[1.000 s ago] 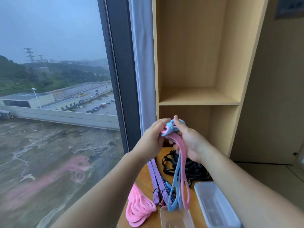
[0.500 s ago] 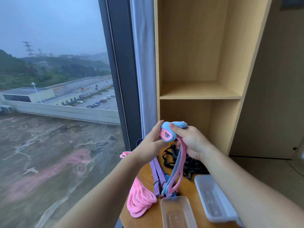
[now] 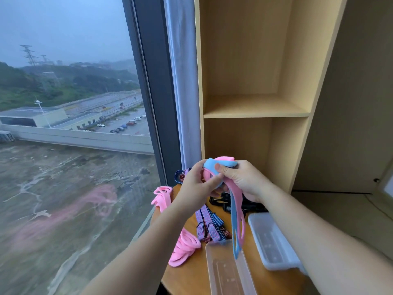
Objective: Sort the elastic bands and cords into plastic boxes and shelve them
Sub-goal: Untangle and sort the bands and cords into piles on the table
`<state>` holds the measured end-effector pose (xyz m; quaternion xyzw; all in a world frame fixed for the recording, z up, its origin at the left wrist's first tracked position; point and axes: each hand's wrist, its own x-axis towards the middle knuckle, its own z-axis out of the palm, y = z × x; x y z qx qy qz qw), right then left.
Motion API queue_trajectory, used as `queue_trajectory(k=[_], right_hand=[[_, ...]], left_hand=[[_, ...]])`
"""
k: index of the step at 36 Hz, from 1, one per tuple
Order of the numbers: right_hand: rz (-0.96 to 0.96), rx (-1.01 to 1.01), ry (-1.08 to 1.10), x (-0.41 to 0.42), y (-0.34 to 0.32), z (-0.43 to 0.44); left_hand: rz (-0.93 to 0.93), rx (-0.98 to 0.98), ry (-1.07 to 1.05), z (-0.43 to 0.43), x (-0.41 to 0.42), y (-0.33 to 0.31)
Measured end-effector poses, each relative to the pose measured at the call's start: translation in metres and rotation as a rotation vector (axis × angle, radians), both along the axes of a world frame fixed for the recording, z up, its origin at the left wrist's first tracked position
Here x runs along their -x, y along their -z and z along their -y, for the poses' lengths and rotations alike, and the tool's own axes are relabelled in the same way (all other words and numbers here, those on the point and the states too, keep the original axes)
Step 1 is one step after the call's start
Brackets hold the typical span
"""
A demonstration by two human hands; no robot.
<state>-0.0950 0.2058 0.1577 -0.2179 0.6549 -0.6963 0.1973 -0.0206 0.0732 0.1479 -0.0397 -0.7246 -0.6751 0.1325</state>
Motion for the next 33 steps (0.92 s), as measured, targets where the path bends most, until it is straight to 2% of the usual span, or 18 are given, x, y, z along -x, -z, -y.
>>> queue_trajectory(k=[3,6,10,14,18,22,28,33], right_hand=[[0.089,0.005,0.01,-0.001,-0.001,-0.003],[0.173,-0.089,-0.034,-0.003,0.001,-0.008],[0.161,-0.225,-0.052,-0.009,0.004,-0.012],[0.167,-0.091,0.07,-0.017,0.015,-0.004],[0.197,-0.069,0.13,-0.025,0.026,0.003],[0.155,-0.052,0.122,-0.03,0.039,0.009],[-0.004,-0.084,0.165,-0.031,0.057,0.01],[-0.146,-0.143,0.103,-0.029,0.061,0.0]], left_hand=[[-0.043,-0.024,-0.073,-0.003,0.001,0.0],[-0.091,0.024,-0.156,-0.003,0.004,0.004],[-0.186,0.245,-0.326,0.002,0.008,0.017],[-0.206,0.488,-0.46,0.008,0.006,0.028],[-0.35,0.73,-0.494,0.012,-0.003,0.032],[-0.583,0.878,-0.403,0.01,-0.013,0.038],[-0.47,0.745,-0.351,0.007,-0.022,0.05],[0.033,0.117,-0.091,0.015,-0.029,0.061]])
